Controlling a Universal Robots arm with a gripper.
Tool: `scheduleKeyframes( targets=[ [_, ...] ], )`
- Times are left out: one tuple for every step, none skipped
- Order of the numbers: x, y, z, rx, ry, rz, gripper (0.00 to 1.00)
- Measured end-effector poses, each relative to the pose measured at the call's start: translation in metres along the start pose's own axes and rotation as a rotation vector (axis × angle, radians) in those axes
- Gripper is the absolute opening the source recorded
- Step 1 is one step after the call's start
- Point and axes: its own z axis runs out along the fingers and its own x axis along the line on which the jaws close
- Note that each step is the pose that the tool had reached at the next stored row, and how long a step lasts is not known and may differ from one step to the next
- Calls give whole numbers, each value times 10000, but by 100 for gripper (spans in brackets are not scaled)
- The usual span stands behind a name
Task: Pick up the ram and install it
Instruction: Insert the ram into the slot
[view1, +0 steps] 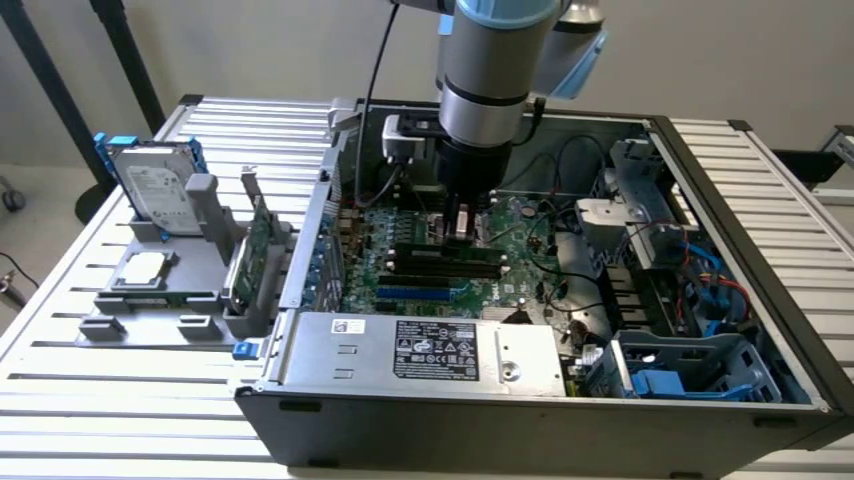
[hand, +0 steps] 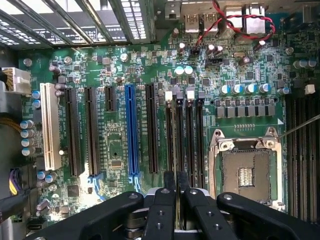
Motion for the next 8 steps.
scheduleKeyframes(
  targets=[
    [0, 0, 1, 0, 1, -3, 14],
    [0, 0, 3, 1, -2, -8, 14],
    [1, -1, 4, 1, -2, -15, 14],
    [1, 0, 5, 0, -1, -31, 14],
    [1, -1, 8, 1, -1, -51, 14],
    [1, -1, 9, 1, 1, -69, 14],
    [1, -1, 11, 1, 1, -82, 14],
    [2, -1, 12, 1, 2, -92, 14]
  ],
)
